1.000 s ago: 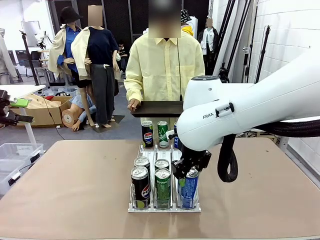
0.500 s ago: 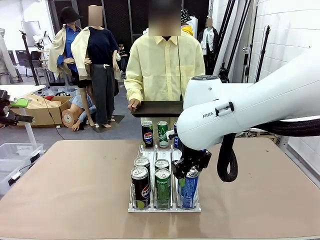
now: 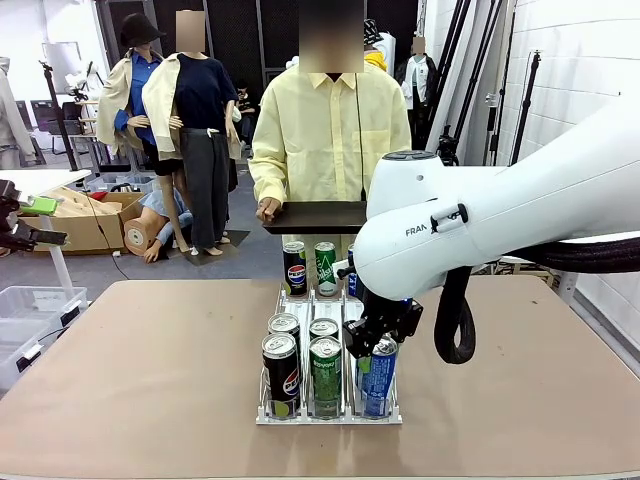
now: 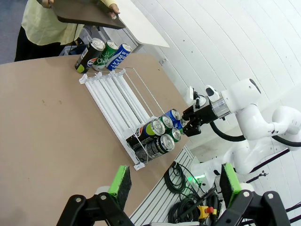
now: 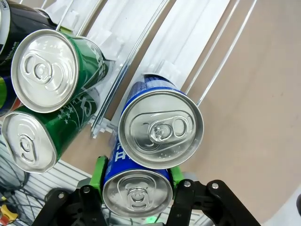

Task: Retrieve and hand over the desired beverage to the person.
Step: Pick up a can of the same type that the person held from the Automatic Can Dispenser.

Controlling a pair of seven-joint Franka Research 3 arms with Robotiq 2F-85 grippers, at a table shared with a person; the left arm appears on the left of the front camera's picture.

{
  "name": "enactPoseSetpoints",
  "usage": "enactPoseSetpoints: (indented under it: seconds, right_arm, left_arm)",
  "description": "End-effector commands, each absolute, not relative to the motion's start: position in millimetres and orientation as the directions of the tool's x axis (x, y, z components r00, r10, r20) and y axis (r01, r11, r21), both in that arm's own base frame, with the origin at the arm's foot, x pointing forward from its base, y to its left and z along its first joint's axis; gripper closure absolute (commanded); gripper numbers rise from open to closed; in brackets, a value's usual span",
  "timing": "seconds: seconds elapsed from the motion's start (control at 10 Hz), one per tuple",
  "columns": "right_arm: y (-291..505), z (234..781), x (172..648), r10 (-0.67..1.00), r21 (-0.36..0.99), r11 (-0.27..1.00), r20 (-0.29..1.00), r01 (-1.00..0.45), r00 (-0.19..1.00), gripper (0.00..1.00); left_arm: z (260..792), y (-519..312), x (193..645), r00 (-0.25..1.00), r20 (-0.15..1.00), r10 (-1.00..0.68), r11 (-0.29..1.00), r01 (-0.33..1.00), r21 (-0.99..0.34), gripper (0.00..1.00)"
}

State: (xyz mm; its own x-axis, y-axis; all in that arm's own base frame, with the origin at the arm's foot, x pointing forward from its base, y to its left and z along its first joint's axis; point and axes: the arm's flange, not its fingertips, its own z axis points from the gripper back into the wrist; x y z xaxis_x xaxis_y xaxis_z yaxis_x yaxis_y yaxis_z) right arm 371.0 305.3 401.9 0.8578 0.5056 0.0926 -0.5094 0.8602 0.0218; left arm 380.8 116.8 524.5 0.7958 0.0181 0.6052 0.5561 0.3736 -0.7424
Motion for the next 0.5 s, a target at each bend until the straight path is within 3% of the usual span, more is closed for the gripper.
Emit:
enactPoseSetpoints:
  seconds: [0.0,0.4]
  right_arm:
    - [311,420,365,0.534,0.009,0.844,0.072,-0.536,0.842,1.00]
    - [293,482,351,0.539,-0.015,0.842,0.065,-0.540,0.840,1.00]
  left_arm:
    - [526,118,381,0.790,0.612,0.035,0.357,0.562,-0.746,0.00]
    - [526,118,381,0.790,0.612,0.035,0.357,0.562,-0.746,0.00]
